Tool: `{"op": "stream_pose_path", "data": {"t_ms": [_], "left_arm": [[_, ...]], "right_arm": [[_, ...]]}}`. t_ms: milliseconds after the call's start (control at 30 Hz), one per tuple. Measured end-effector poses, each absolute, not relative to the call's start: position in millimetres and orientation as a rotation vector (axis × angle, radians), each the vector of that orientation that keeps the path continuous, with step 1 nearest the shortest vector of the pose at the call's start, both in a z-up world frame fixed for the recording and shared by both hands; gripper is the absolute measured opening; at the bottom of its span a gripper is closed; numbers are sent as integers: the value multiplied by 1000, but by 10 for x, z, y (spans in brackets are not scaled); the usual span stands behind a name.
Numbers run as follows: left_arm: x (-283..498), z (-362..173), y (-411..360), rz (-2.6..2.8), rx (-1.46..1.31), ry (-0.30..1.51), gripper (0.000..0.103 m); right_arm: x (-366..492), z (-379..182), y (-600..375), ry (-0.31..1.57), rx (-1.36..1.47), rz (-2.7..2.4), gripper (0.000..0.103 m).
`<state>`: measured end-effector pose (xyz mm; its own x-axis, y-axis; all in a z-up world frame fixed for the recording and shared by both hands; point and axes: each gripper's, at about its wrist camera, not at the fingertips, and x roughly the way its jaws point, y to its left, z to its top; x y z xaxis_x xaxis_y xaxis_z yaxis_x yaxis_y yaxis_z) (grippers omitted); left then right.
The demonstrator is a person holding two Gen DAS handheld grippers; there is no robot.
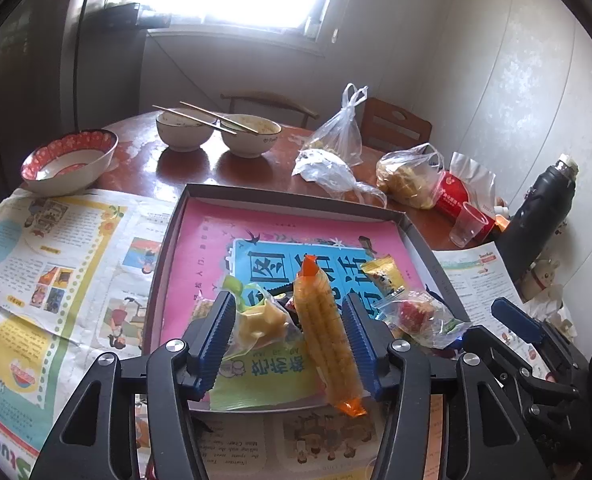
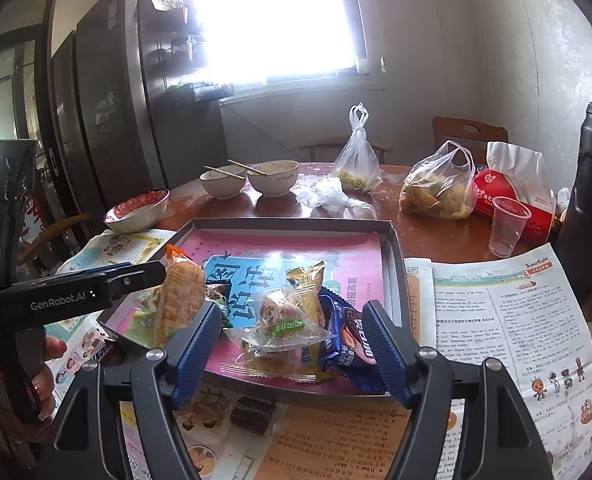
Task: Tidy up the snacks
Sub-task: 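Lower the bread bag into the tray and open the left gripper while the right releases the pastry bag, then grasp the Snickers bar with the left gripper while the right grasps the dark chocolate snack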
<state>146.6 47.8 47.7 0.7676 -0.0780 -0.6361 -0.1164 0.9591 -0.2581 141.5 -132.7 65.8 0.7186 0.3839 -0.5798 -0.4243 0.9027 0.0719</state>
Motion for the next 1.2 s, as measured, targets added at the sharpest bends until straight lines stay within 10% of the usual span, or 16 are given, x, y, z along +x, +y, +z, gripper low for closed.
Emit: {"op": "stream_pose_path", "data": {"t_ms": [1200], "left_arm": [[819, 495, 978, 116, -236, 748, 70]], "right_arm": [[1068, 673, -1322, 655, -47, 483, 80]]}}
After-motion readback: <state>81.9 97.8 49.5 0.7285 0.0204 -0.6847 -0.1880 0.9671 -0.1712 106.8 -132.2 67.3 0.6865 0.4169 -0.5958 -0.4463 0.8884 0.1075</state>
